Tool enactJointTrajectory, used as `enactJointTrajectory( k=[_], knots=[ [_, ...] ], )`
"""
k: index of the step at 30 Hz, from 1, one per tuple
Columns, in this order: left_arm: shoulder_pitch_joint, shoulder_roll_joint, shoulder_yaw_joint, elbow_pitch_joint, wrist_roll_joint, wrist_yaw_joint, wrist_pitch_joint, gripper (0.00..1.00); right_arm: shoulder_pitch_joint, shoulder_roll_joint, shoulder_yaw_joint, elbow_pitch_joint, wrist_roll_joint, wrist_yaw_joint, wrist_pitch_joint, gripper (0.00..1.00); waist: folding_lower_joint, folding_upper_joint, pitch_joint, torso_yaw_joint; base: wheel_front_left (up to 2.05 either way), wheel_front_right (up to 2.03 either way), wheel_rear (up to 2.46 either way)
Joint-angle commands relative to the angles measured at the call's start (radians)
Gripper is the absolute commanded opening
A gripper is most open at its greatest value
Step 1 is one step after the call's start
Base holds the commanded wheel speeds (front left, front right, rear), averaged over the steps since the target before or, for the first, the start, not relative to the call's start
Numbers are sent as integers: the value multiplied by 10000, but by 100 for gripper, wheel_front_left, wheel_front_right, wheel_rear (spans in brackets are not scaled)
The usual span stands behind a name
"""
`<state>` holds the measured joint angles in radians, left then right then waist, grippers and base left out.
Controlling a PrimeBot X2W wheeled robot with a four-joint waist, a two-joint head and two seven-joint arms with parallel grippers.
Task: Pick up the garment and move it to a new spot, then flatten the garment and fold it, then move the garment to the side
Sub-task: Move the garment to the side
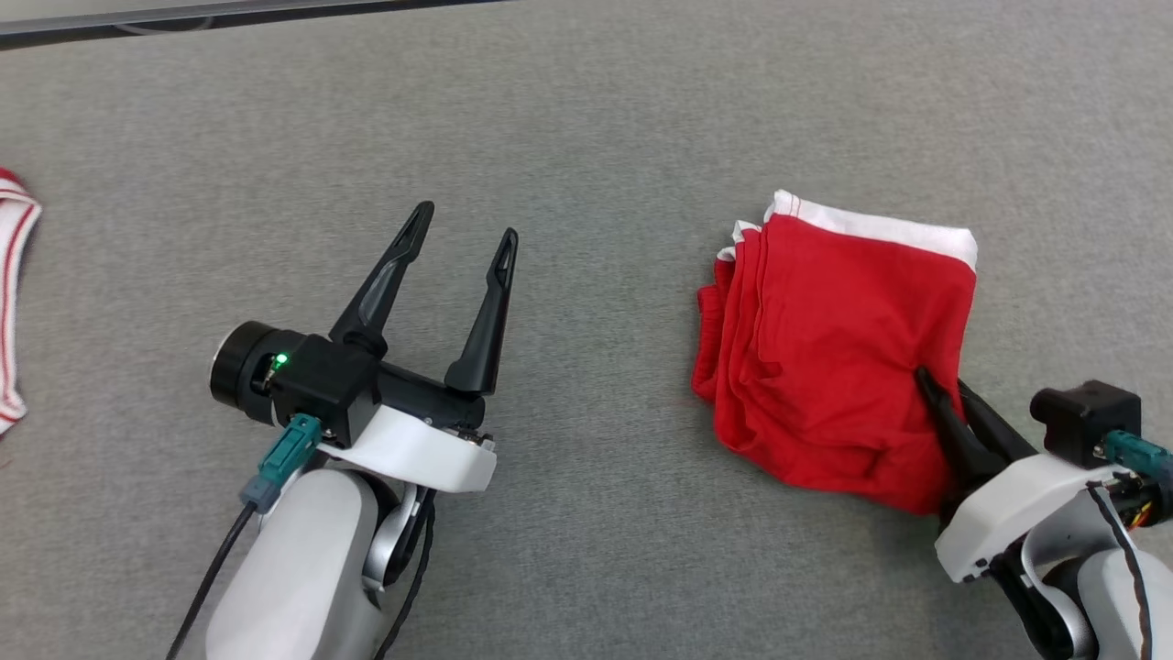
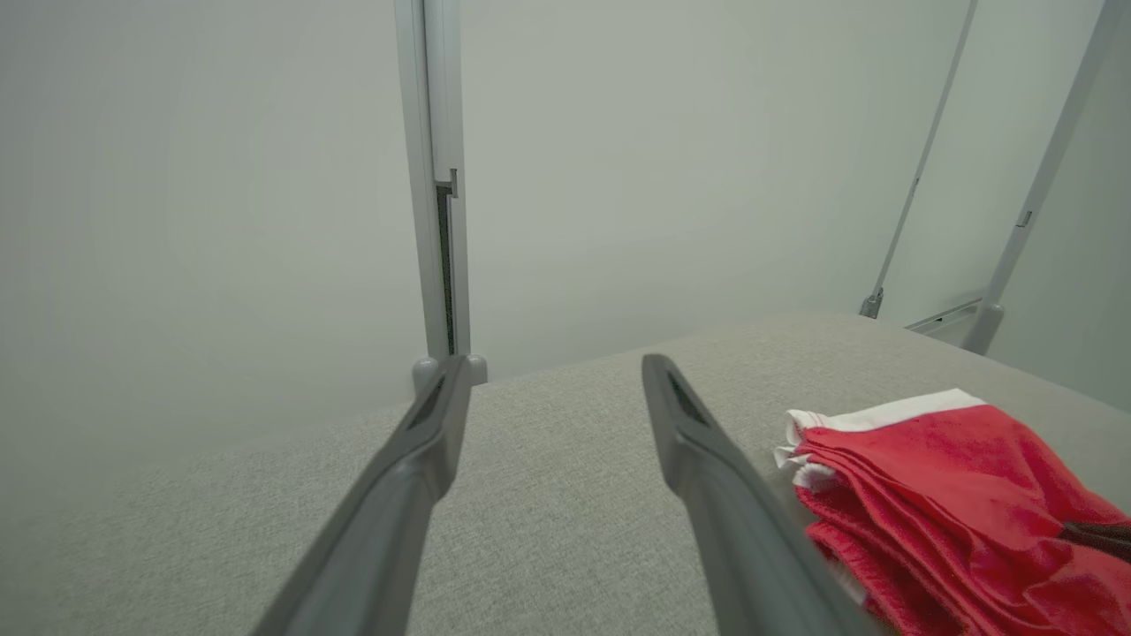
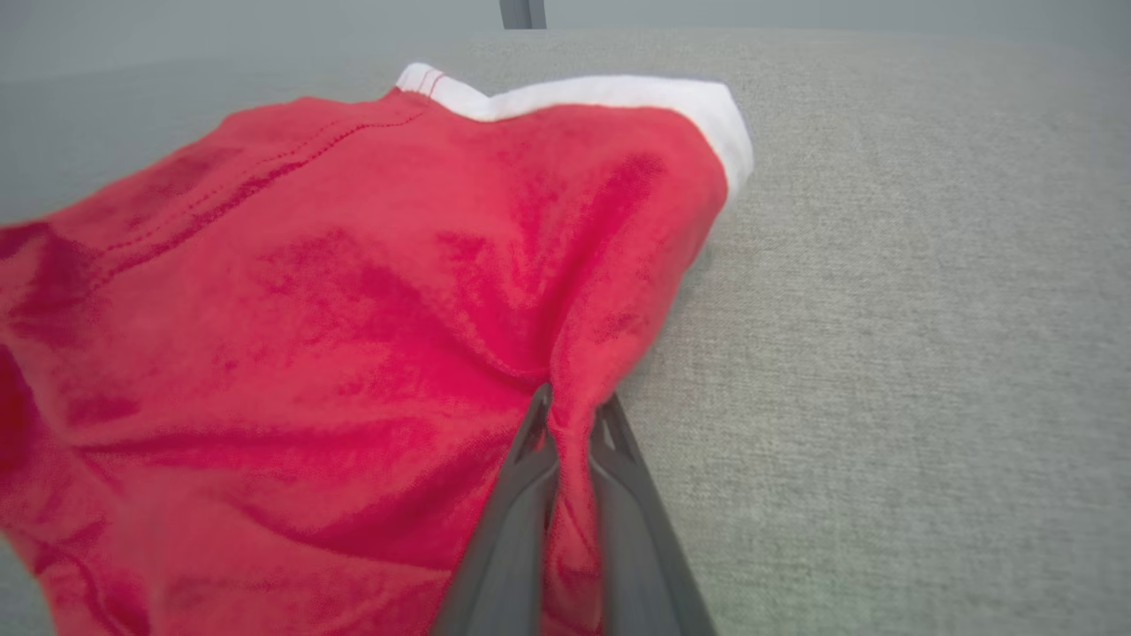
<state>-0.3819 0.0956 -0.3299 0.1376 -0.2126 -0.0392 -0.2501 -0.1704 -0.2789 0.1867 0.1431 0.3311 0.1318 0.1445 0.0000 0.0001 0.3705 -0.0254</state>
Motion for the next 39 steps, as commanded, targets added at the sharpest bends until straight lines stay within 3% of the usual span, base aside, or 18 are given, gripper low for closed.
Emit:
enactJointTrajectory(
  k=[1,4,10,18,22,23,24,25,29,32,35,39],
  knots=[
    [-261,100,6,-77,75,-33,31,100,-308,-148,97,108,75,-21,-116,0,0,-1,436,-682,0,0,0],
    [-512,172,-91,-293,203,-46,211,100,-942,-562,287,465,93,-22,-356,0,0,-1,853,-968,0,0,0],
    [-1022,353,-436,-841,497,-172,650,100,-2261,-2116,-238,1635,-70,-22,-1076,0,0,-1,1723,-1250,0,0,0],
    [-1704,412,-917,-1438,769,-386,975,100,-3644,-3835,-1124,3281,-140,-21,-1758,0,0,-1,2741,-977,0,0,0],
    [-2105,388,-1072,-1592,795,-460,1017,100,-4590,-4300,-1213,4370,-490,-22,-2254,0,0,-1,3328,-824,0,0,0],
    [-2147,388,-1085,-1606,794,-464,1013,100,-4797,-4353,-1287,4628,-610,-22,-2391,17,0,-1,3416,-809,0,0,0],
    [-2178,384,-1097,-1586,777,-464,1014,100,-4963,-4340,-1311,4871,-792,-22,-2559,43,0,-1,3478,-803,0,0,0],
    [-2210,391,-1101,-1557,774,-458,991,100,-5149,-4241,-1452,5134,-898,-22,-2748,100,0,-1,3520,-808,0,0,0],
    [-2105,432,-1091,-1324,699,-406,924,100,-5551,-3781,-2127,5897,-1636,-22,-3560,100,0,-1,3467,-905,0,0,0],
    [-1861,494,-1024,-1118,603,-344,823,100,-5404,-3092,-2722,5986,-1883,-21,-3974,100,0,-1,3155,-1030,0,0,0],
    [-1602,566,-830,-913,423,-196,699,100,-4868,-2350,-3218,5398,-1800,-21,-4090,100,0,-1,2667,-1177,0,0,0],
    [-1102,612,-523,-701,74,-8,510,100,-3559,-1247,-3600,3561,-1788,-21,-4102,100,0,-1,1880,-1299,0,0,0]
  ],
)
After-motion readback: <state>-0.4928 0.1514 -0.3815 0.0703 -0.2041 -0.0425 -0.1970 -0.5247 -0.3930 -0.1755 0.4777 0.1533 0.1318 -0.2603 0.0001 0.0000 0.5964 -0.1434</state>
